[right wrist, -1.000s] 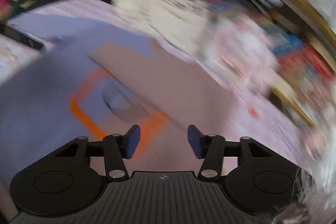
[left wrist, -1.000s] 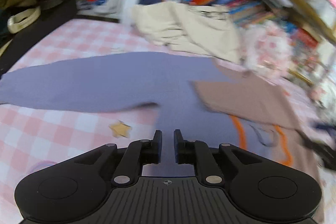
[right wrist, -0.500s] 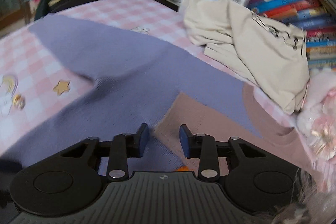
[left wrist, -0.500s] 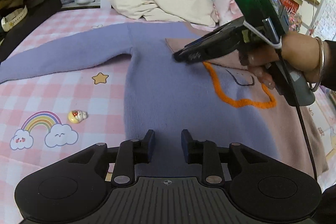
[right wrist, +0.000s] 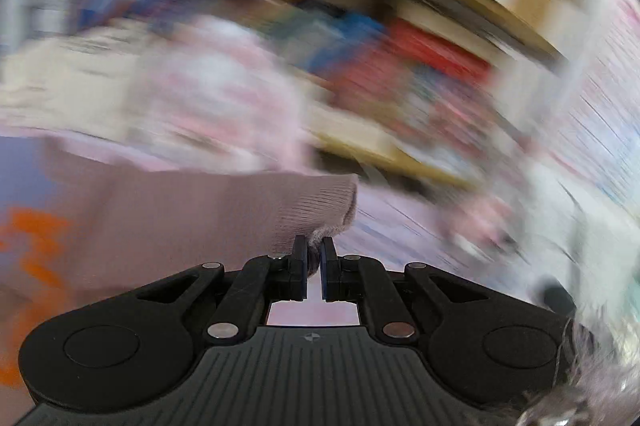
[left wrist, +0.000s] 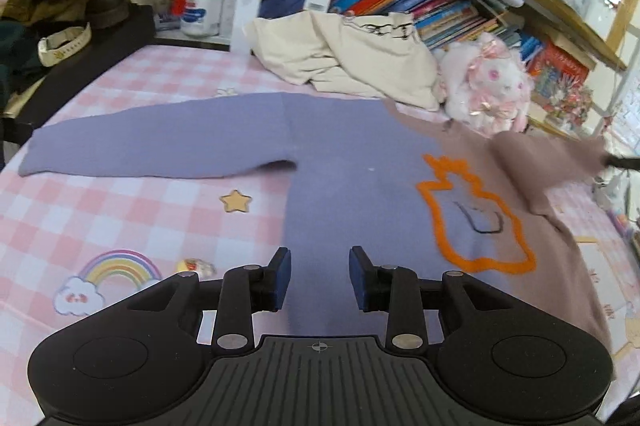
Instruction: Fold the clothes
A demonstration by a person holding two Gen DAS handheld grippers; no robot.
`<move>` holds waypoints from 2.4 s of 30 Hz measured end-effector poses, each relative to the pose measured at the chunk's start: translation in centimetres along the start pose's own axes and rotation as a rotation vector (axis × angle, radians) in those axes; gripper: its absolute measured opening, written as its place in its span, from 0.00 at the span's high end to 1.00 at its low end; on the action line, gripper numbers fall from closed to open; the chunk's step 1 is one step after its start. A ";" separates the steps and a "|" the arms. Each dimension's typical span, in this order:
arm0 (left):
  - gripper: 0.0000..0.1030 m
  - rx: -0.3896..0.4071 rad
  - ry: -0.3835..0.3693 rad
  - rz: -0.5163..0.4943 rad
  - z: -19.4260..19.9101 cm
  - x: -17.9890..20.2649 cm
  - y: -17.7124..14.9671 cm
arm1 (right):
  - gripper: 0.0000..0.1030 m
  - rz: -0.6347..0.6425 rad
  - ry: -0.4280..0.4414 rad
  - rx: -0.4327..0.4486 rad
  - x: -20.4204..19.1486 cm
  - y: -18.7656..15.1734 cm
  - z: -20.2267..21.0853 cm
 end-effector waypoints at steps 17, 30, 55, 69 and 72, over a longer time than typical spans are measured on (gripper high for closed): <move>0.69 -0.081 0.038 0.008 -1.9 -0.3 0.2 | 0.56 -0.125 -0.260 -0.176 10.2 -5.5 -6.7; 0.40 -0.096 0.084 0.068 -2.7 -1.0 -0.1 | 0.64 -0.233 0.411 -0.286 -3.6 -12.9 8.6; 0.96 -0.112 0.048 0.006 -2.5 -1.7 -0.7 | 0.90 -0.125 0.356 -0.292 -8.3 -15.3 11.6; 0.95 -0.105 0.040 0.007 -3.0 -1.4 -0.4 | 0.90 -0.182 0.350 -0.301 -7.5 -15.0 10.4; 0.91 -0.086 0.062 0.032 -2.6 -1.3 -0.6 | 0.85 -0.170 0.357 -0.289 -7.5 -15.1 10.5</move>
Point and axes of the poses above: each gripper's, at about its wrist camera, not at the fingertips, and z roughly against the way its jaws point, x to its right, y to its top, the point moved 5 cm from there along -z, roughly the way its jaws point, and after that the axes turned 9 degrees about -y, right-handed, at the moved point
